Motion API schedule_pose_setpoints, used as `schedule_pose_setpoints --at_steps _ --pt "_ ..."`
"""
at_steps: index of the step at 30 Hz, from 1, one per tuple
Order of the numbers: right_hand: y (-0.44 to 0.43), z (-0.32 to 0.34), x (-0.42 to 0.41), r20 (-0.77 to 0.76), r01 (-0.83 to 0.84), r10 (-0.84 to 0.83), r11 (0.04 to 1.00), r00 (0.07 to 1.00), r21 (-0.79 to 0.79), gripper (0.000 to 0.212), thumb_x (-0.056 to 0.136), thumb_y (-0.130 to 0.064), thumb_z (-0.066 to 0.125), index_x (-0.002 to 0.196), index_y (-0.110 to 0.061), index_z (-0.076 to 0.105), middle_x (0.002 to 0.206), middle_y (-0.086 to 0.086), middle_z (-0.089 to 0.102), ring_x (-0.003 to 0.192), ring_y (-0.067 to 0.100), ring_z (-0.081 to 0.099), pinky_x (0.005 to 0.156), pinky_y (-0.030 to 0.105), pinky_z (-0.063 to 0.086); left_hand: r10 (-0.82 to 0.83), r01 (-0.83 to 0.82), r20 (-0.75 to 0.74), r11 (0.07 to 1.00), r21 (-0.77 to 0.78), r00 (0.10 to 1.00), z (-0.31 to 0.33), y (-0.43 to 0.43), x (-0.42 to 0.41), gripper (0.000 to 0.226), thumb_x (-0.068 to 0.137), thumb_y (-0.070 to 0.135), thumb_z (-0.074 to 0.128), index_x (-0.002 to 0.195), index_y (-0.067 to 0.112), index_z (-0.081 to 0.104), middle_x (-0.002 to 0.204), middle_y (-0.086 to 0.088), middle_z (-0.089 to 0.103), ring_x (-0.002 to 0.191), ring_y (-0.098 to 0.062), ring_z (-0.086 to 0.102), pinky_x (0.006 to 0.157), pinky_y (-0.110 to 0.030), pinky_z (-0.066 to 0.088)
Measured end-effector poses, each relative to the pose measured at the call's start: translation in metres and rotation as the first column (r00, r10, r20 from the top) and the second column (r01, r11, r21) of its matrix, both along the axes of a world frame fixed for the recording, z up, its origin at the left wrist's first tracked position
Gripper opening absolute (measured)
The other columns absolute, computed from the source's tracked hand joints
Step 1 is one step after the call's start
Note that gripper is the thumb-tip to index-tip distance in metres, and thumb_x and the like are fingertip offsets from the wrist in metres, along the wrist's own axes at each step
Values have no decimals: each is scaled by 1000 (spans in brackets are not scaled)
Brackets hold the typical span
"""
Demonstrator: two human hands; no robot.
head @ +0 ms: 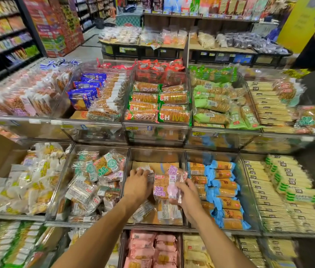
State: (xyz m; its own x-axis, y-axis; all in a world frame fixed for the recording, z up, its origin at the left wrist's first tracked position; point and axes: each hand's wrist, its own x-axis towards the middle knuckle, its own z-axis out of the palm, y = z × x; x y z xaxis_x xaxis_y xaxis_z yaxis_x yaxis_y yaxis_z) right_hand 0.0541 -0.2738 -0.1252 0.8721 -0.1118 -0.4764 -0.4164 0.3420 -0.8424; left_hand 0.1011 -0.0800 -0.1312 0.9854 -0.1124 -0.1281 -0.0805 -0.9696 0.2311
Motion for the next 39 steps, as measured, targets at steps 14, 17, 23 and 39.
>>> schedule_pose_setpoints --at_steps 14,17,23,39 --pt "-16 3 6 2 126 -134 937 991 326 47 94 -28 76 132 -6 60 133 18 66 110 47 70 51 30 57 196 -288 -262 879 -380 945 17 15 4 60 95 26 76 142 5 44 134 -11 63 116 -31 66 92 -30 52" --pt "-17 -1 11 -7 136 -143 930 990 342 42 95 -25 75 131 -6 61 139 19 62 118 52 66 54 33 59 217 -353 -311 791 -500 925 11 18 4 54 96 18 75 140 10 44 127 -6 65 112 -24 66 96 -37 56" --pt "-18 -2 11 26 67 -78 953 997 294 46 87 -30 77 126 -8 67 137 24 64 124 52 62 58 35 60 227 -434 -370 458 -776 901 12 9 -5 105 89 -2 78 166 19 10 153 -2 46 127 -24 58 79 -29 63" --pt "-16 6 4 71 29 -44 977 996 209 29 102 -21 65 127 -8 63 115 16 76 96 30 75 66 34 62 262 -263 -44 964 -34 964 1 4 -39 80 108 27 53 161 0 1 95 -9 69 74 -21 70 63 -34 60"
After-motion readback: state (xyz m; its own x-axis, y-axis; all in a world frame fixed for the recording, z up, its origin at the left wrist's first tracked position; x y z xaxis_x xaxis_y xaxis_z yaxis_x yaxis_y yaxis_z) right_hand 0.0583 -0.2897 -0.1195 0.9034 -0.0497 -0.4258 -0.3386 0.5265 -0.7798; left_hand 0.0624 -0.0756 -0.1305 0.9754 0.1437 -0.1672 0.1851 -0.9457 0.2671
